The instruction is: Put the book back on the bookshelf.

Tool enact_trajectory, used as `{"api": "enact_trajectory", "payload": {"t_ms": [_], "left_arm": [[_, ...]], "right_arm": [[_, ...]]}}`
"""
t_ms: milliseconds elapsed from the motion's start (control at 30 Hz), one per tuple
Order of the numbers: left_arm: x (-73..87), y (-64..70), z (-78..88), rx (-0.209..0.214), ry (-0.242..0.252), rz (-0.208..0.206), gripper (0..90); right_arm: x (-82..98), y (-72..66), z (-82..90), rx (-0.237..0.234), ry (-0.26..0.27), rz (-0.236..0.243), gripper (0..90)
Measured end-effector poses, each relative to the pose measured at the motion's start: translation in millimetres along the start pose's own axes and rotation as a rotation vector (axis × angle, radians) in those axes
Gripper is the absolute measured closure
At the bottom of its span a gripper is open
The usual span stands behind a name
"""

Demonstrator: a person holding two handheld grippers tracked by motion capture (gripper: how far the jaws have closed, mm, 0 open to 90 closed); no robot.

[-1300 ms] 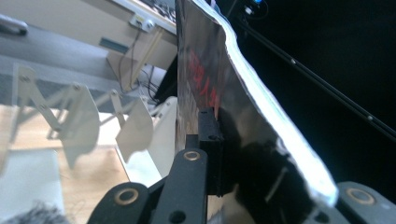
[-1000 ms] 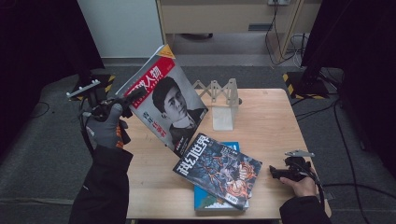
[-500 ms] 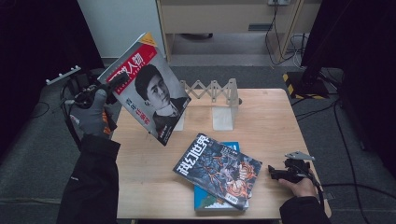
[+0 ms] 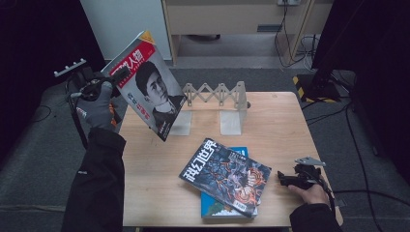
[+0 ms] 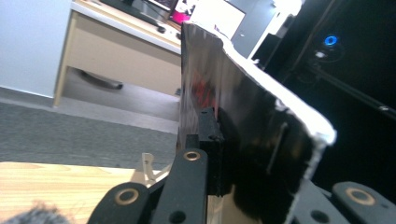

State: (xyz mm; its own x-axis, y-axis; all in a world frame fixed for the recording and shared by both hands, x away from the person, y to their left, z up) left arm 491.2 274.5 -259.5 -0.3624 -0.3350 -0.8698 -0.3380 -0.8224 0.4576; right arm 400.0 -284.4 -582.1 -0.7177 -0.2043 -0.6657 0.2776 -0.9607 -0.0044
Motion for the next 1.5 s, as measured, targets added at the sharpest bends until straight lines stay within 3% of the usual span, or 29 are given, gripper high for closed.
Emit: {"api": "enact_trajectory", "payload": {"t_ms": [300,733,1033,1500], "left_arm": [[5.3,-10.6,-23.8,-0.049,-0.008,0.004,85.9],[32.1,-25.3,-51.0,-0.109,-0.047,-0.021,85.8],[51.3,-32.9,-57.6,-0.113,-0.06,-0.029,85.7],[88.8,-31.7,-57.9,-0.116,-0.096,-0.098,85.5]], "right_arm": [[0.0,0.0,0.0,-0.001,-0.001,0.001,0.4],[-0.5,-0.5,-0.5,0.0,0.001,-0.001,0.4],[-1.0,-0.4,-0.8,0.001,0.003,0.003,0.4],[-1.1,-1.9,-0.9,-0.009,-0.002,0.008,0.5]]}}
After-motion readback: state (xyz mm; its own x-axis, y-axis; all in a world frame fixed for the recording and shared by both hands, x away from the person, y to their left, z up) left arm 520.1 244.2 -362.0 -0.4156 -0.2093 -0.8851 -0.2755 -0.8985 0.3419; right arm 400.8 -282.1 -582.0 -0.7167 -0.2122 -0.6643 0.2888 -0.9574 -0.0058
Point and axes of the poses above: each handheld gripper's, and its own axes: z roughly backward along the jaws, x roughly out of its underside, y roughly to its right, the point moved 6 cm from there along -z, roughly forward along the jaws, and after that the axes turned 3 degrees about -y, right-handed, at the moved point
